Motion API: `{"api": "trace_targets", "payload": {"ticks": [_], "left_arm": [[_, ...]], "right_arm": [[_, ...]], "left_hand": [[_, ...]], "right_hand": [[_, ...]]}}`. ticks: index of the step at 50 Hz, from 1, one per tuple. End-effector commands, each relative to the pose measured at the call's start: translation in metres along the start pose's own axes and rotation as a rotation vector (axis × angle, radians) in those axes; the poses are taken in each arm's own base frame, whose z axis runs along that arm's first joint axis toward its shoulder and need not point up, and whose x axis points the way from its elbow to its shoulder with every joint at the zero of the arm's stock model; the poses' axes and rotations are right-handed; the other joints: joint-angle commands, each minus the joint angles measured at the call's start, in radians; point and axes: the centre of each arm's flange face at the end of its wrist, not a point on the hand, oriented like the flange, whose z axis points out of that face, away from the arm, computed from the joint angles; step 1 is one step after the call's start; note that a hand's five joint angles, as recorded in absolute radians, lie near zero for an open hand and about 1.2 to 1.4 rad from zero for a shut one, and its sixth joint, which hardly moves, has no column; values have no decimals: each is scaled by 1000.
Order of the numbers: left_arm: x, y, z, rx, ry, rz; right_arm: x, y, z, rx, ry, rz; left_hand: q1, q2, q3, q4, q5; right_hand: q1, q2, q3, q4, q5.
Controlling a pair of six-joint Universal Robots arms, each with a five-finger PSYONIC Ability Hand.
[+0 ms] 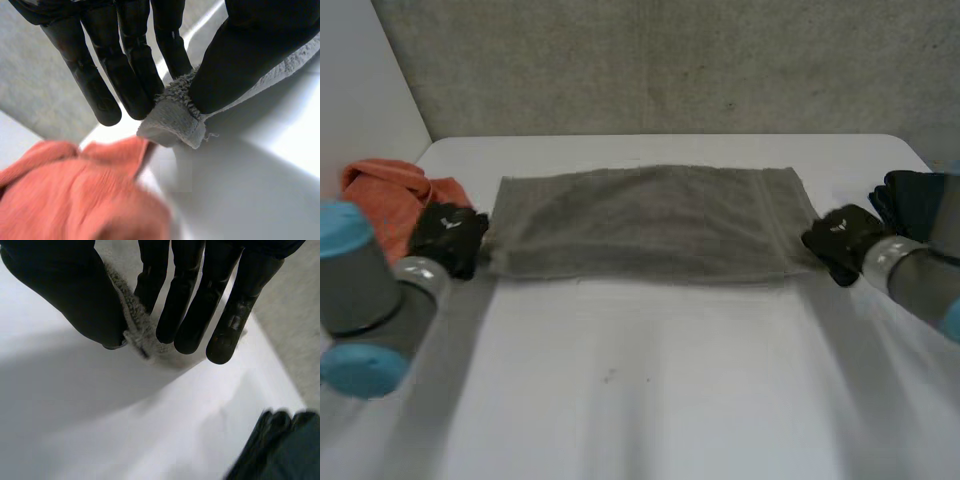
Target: Fold the laundry.
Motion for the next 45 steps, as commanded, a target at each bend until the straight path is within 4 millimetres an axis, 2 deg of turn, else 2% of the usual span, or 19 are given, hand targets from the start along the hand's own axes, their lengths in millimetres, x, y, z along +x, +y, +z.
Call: {"api": "trace_targets", "payload": {"ticks": [1,2,3,5,9,13,14,15,18,19,20,22,26,33,39,45], "left_arm": [[0,-3,-106,-290,193,106],[0,-3,-107,-294,196,107],[3,0,-121,-352,250,125],[6,1,-129,-397,298,137],[4,-7,-121,-335,287,149],[-1,-9,-84,-235,202,149],[-1,-9,-78,-223,192,145],[-3,-9,-63,-191,159,134],[-5,-9,-42,-159,117,96],[-6,-6,-29,-152,94,63],[-5,-3,-22,-153,84,47],[-6,-1,-5,-150,45,6],[8,5,22,-173,-1,-16],[13,8,48,-166,-71,-14],[15,0,63,-84,-106,-13],[16,-6,76,-16,-143,-11]], "right_arm": [[5,17,-84,-246,-162,17],[5,17,-90,-257,-177,9],[4,19,-99,-274,-203,-19],[4,19,-102,-274,-208,-42],[6,19,-95,-245,-162,-74],[9,28,-68,-222,-111,-42],[13,29,-53,-203,-77,-28],[14,28,-46,-191,-60,-23],[11,16,-21,-136,1,-35],[11,13,-15,-122,23,-38],[14,8,-3,-98,73,-50],[18,4,8,-76,121,-66],[33,-4,40,-5,229,-88],[29,-22,82,100,276,-122],[32,-17,115,123,329,-130],[33,-13,138,137,380,-134]], "left_hand": [[326,198,203,194,232],[326,198,203,194,232],[326,198,203,194,232],[326,198,203,194,232],[326,198,203,194,232],[326,198,203,194,232],[326,198,203,194,232],[326,198,203,194,232],[326,198,203,194,232],[326,198,203,194,232],[326,198,203,194,232],[326,198,203,194,232],[326,198,203,194,232],[326,198,203,194,232],[326,198,203,194,232],[326,198,203,194,232]], "right_hand": [[409,219,212,194,230],[409,219,212,194,230],[409,219,212,194,230],[409,219,212,194,230],[409,219,212,194,230],[409,219,212,194,230],[409,219,212,194,230],[409,219,212,194,230],[409,219,212,194,230],[409,219,212,194,230],[409,219,212,194,230],[409,219,212,194,230],[409,219,212,194,230],[409,219,212,194,230],[409,219,212,194,230],[409,219,212,194,230]]}}
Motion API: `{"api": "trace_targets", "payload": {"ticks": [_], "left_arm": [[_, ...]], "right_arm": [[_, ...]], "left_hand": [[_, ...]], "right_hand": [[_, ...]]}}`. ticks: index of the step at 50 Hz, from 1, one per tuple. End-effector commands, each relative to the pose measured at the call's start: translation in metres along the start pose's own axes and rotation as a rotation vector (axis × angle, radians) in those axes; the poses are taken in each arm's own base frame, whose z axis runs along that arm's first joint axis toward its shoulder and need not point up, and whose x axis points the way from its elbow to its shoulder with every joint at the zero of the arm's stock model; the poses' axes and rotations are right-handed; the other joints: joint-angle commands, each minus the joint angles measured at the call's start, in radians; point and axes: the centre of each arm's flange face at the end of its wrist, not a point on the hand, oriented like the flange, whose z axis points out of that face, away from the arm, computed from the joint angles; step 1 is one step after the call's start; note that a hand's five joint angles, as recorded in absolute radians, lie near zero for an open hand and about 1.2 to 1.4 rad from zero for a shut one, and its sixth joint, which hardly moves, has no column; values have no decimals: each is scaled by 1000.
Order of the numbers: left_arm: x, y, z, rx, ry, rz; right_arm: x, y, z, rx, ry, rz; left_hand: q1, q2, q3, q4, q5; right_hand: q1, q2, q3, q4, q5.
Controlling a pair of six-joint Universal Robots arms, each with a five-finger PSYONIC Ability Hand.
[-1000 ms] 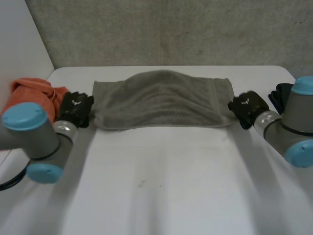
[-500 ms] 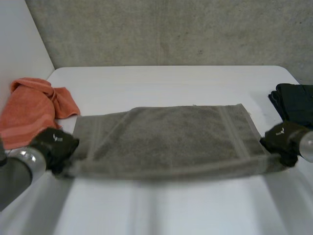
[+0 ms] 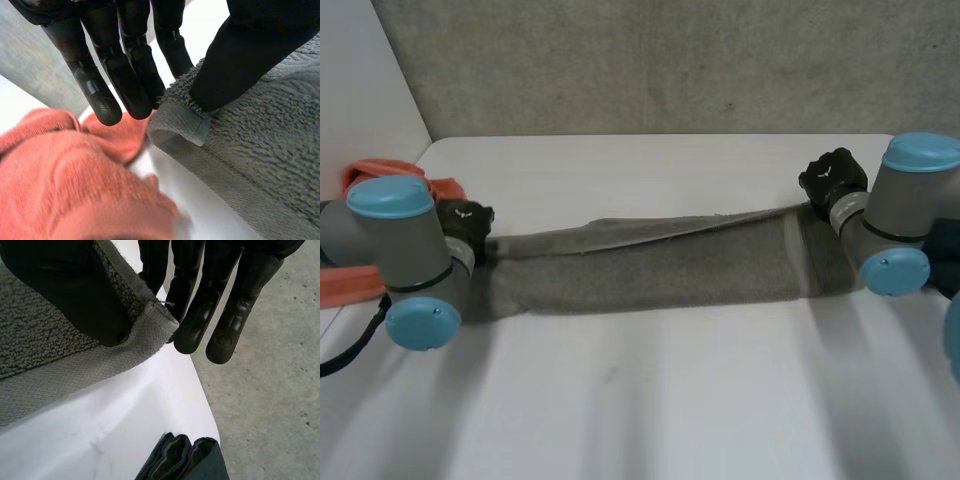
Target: Fold the laundry.
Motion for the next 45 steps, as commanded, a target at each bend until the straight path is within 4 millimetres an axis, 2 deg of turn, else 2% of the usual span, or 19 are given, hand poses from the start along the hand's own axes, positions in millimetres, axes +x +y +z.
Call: {"api": "trace_targets", "payload": {"ticks": [1,2,3,4,5,9,12,13,15,16,18,20,24,27,31,34,39,45], "left_arm": [[4,-9,13,85,-34,-4],[5,-9,13,86,-31,-4],[8,-9,12,91,-23,-3],[12,-10,10,90,-16,1],[14,-11,9,94,-10,3],[22,-19,0,115,13,2],[19,-27,-7,130,6,-2],[12,-35,-12,145,-4,-8],[4,-43,-20,160,-13,-17],[-2,-49,-29,171,-19,-19],[-8,-55,-39,185,-22,-23],[-13,-60,-53,199,-22,-29],[-17,-60,-76,202,-9,-72],[-14,-56,-84,195,12,-100],[-8,-47,-88,183,50,-127],[-3,-41,-88,180,65,-128],[0,-34,-86,176,67,-125],[5,-28,-82,156,77,-121]], "right_arm": [[-7,10,28,13,65,-7],[-9,12,30,11,65,-7],[-11,12,30,6,67,-7],[-12,14,32,-9,82,-8],[-11,13,32,-16,95,-8],[-2,-9,26,-7,146,10],[23,-26,17,17,182,75],[37,-36,8,33,192,139],[52,-48,-3,59,201,211],[72,-61,-18,88,216,273],[96,-73,-39,122,216,332],[100,-65,-53,107,160,342],[86,-41,-73,36,22,357],[76,-28,-85,-19,-46,376],[49,-2,-100,-119,-156,408],[39,7,-99,-131,-174,413],[9,36,-86,-143,-235,437],[-10,54,-74,-159,-261,444]], "left_hand": [[326,198,203,194,232],[190,62,67,57,96],[-125,-253,-248,-258,-220],[-683,-812,-807,-816,-778],[-895,-1024,-1019,-1028,-990],[-895,-1024,-1019,-1028,-990],[-895,-1024,-1019,-1028,-990],[-895,-1024,-1019,-1028,-990],[-895,-1024,-1019,-1028,-990],[-895,-1024,-1019,-1028,-990],[-895,-1024,-1019,-1028,-990],[-895,-1024,-1019,-1028,-990],[-895,-1024,-1019,-1028,-990],[-895,-1024,-1019,-1028,-990],[-895,-1024,-1019,-1028,-990],[-895,-1024,-1019,-1028,-990],[-895,-1024,-1019,-1028,-990],[-895,-1024,-1019,-1028,-990]], "right_hand": [[409,219,212,194,230],[337,147,140,122,159],[-38,-228,-235,-254,-217],[-801,-991,-998,-1016,-979],[-813,-1003,-1010,-1028,-991],[-813,-1003,-1010,-1028,-991],[-813,-1003,-1010,-1028,-991],[-813,-1003,-1010,-1028,-991],[-813,-1003,-1010,-1028,-991],[-813,-1003,-1010,-1028,-991],[-813,-1003,-1010,-1028,-991],[-813,-1003,-1010,-1028,-991],[-813,-1003,-1010,-1028,-991],[-813,-1003,-1010,-1028,-991],[-806,-996,-1003,-1021,-985],[-726,-916,-923,-942,-905],[-662,-852,-859,-877,-841],[-550,-740,-747,-765,-729]]}}
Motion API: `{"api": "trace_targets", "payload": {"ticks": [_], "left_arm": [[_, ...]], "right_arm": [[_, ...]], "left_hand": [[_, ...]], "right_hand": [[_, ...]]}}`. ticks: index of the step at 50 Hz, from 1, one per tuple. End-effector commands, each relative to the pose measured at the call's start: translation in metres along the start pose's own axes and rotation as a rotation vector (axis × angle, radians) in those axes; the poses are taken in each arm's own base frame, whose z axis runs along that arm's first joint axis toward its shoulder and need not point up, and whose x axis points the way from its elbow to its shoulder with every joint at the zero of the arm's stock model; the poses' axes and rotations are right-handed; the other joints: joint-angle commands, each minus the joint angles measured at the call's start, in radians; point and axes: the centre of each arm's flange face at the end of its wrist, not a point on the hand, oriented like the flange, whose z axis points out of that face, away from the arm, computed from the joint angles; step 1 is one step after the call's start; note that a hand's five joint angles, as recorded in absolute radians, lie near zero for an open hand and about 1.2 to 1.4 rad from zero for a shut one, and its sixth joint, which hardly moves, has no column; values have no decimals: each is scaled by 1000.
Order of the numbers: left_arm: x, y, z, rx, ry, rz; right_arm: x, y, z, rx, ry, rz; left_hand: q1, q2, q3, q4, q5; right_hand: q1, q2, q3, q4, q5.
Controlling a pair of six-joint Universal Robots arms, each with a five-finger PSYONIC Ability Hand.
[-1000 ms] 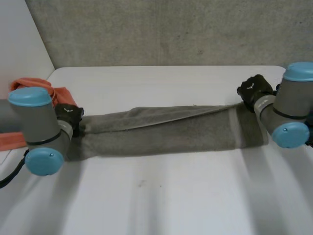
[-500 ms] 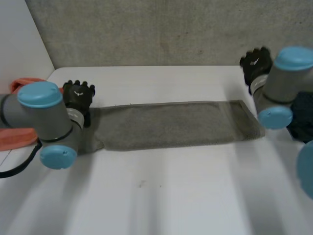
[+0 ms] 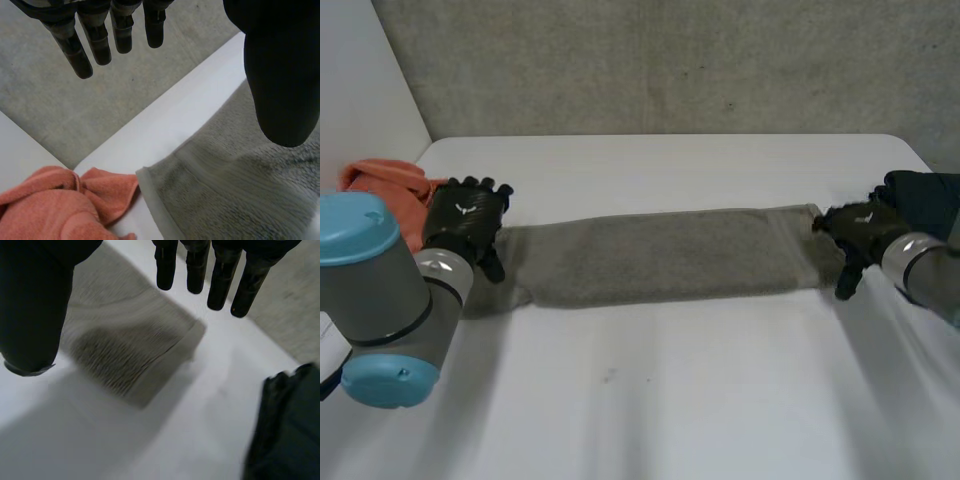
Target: Fold the laundry.
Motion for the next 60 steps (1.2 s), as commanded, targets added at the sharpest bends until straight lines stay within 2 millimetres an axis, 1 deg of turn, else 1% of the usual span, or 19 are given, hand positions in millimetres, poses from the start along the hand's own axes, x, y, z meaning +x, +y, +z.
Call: {"api": "trace_targets", "payload": {"ticks": [1,6,12,19,23,28,31,35,37,39,43,44,47,48,51,52,55,56,60], "left_arm": [[3,8,3,-17,6,5],[4,7,3,-16,7,5],[4,7,1,-16,8,7],[2,4,0,-9,4,5],[1,2,-1,-5,2,4],[1,2,-4,-4,4,4],[1,1,-5,-4,5,4],[1,1,-5,-4,5,2],[0,0,-5,-1,4,2],[0,-1,-5,3,2,2],[-2,-5,-7,14,-2,-1],[-2,-5,-7,16,-3,-1],[-4,-8,-7,24,-8,-2],[-4,-8,-7,23,-9,-3],[-6,-8,-6,24,-15,-3],[-7,-8,-6,24,-16,-4],[-7,-8,-6,22,-15,-3],[-6,-7,-6,19,-14,-3],[-5,-5,-8,13,-10,-1]], "right_arm": [[-7,27,25,-12,-19,7],[2,25,35,34,28,-9],[21,31,29,5,121,6],[59,4,-19,81,257,-19],[76,16,-34,47,293,-24],[112,43,-52,-49,387,-90],[126,46,-59,-74,427,-163],[137,37,-63,-75,472,-255],[136,17,-63,-19,479,-287],[127,2,-61,27,463,-307],[88,-41,-55,169,384,-370],[66,-61,-53,241,338,-402],[21,-90,-54,357,243,-457],[-11,-105,-55,427,170,-487],[-59,-117,-54,510,48,-515],[-91,-123,-55,560,-30,-533],[-135,-129,-59,624,-140,-557],[-162,-127,-60,652,-212,-567],[-216,-112,-60,678,-358,-593]], "left_hand": [[-17,-26,-35,-29,-47],[-17,-26,-35,-29,-47],[-17,-26,-35,-29,-47],[-17,-26,-35,-29,-47],[-17,-26,-35,-29,-47],[-17,-26,-35,-29,-47],[-17,-26,-35,-29,-47],[-17,-26,-35,-29,-47],[-17,-26,-35,-29,-47],[-17,-26,-35,-29,-47],[-17,-26,-35,-29,-47],[-17,-26,-35,-29,-47],[-17,-26,-35,-29,-47],[-17,-26,-35,-29,-47],[-17,-26,-35,-29,-47],[-17,-26,-35,-29,-47],[-17,-26,-35,-29,-47],[-17,-26,-35,-29,-47],[-17,-26,-35,-29,-47]], "right_hand": [[243,183,180,187,175],[1162,1102,1099,1106,1094],[1165,1104,1102,1108,1096],[1165,1104,1102,1108,1096],[1165,1104,1102,1108,1096],[1165,1104,1102,1108,1096],[1165,1104,1102,1108,1096],[1165,1104,1102,1108,1096],[1165,1104,1102,1108,1096],[1165,1104,1102,1108,1096],[1165,1104,1102,1108,1096],[1165,1104,1102,1108,1096],[1165,1104,1102,1108,1096],[1165,1104,1102,1108,1096],[1165,1104,1102,1108,1096],[1165,1104,1102,1108,1096],[1165,1104,1102,1108,1096],[1165,1104,1102,1108,1096],[1165,1104,1102,1108,1096]]}}
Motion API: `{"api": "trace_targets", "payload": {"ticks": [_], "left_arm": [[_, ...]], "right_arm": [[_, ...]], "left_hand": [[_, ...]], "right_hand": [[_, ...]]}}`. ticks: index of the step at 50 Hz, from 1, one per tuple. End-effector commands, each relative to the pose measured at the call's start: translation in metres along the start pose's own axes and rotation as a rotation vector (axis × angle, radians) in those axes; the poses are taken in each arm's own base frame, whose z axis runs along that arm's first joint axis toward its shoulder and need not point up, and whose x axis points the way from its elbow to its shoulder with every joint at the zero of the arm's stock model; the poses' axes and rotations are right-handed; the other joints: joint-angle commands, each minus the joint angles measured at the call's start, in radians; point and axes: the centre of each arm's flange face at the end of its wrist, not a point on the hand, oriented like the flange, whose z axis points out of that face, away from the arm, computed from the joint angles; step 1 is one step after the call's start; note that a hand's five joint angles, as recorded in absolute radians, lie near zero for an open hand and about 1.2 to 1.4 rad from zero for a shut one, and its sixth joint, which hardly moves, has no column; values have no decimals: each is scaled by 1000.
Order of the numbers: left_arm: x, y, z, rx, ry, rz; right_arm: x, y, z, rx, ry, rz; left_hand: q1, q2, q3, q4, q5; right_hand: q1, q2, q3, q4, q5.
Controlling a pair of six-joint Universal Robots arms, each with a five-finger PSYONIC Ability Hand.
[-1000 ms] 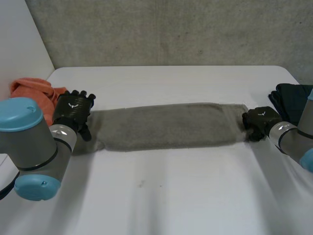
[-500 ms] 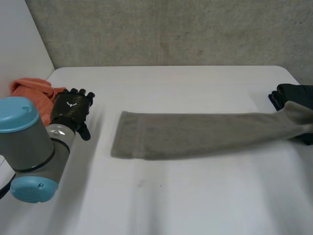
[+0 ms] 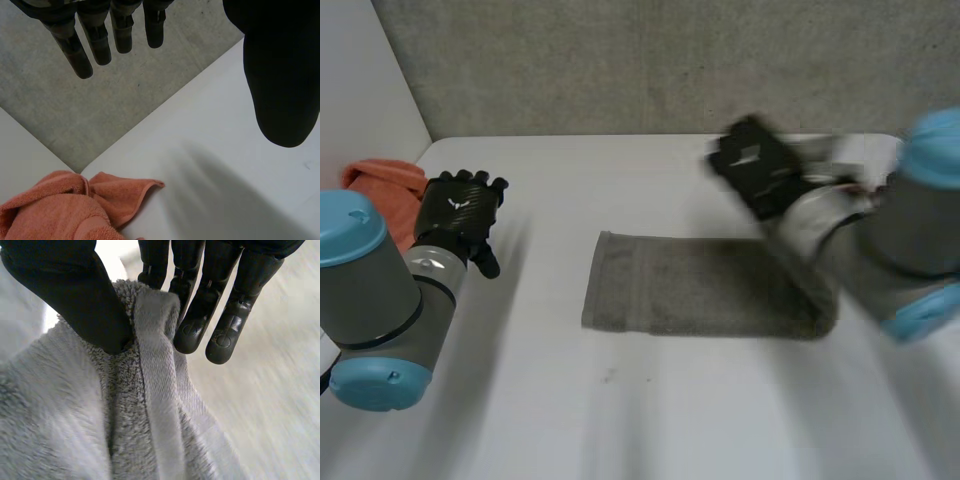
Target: Fold the laundry.
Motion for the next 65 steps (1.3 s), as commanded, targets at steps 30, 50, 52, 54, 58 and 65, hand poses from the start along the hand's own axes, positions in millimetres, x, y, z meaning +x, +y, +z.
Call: {"api": "trace_targets", "payload": {"ticks": [30,50,52,54,58,65], "left_arm": [[47,-26,-11,94,120,17],[56,-31,-20,106,144,22],[54,-33,-20,109,139,21],[51,-34,-20,108,133,16],[46,-33,-20,99,117,14],[37,-31,-15,93,91,6]], "right_arm": [[-44,71,-64,-494,-55,647],[-6,75,-44,-414,144,249],[-15,50,-36,-345,110,203],[-40,17,-25,-247,43,147],[-88,-23,-21,-125,-89,94],[-141,-39,-31,-41,-285,105]], "left_hand": [[-17,-26,-35,-29,-47],[-17,-26,-35,-29,-47],[-17,-26,-35,-29,-47],[-17,-26,-35,-29,-47],[-17,-26,-35,-29,-47],[-17,-26,-35,-29,-47]], "right_hand": [[-805,-1004,-1014,-1015,-984],[417,218,207,207,238],[417,218,207,207,238],[417,218,207,207,238],[417,218,207,207,238],[-123,-322,-333,-333,-302]]}}
